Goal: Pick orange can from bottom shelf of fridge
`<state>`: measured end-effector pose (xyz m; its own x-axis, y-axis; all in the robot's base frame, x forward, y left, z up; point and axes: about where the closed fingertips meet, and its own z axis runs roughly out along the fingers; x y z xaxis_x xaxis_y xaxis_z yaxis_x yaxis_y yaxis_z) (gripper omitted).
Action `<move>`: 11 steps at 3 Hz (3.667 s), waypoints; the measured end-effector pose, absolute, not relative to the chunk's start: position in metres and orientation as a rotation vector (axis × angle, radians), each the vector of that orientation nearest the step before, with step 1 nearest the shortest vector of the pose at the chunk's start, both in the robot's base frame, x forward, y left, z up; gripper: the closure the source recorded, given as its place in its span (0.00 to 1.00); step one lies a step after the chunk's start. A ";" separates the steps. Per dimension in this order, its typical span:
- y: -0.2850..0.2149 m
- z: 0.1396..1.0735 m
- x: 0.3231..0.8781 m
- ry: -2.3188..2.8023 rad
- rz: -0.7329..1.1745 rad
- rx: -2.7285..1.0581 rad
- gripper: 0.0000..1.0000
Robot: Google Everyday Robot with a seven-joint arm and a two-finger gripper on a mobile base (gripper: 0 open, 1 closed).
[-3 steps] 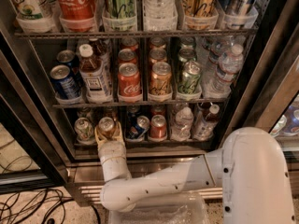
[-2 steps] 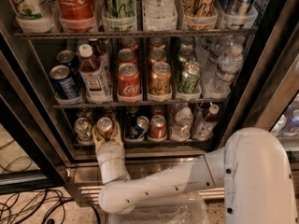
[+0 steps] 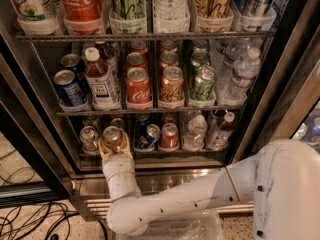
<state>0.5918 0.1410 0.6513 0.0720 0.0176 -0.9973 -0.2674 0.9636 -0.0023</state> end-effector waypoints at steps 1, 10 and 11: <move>0.120 0.635 0.569 1.595 0.249 -0.203 1.00; 0.049 0.639 0.502 1.825 0.475 -0.836 1.00; 0.047 0.643 0.504 1.831 0.588 -0.823 1.00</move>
Offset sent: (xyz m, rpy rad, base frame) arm -0.0824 -0.0917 -0.0555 0.0150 0.3361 0.0110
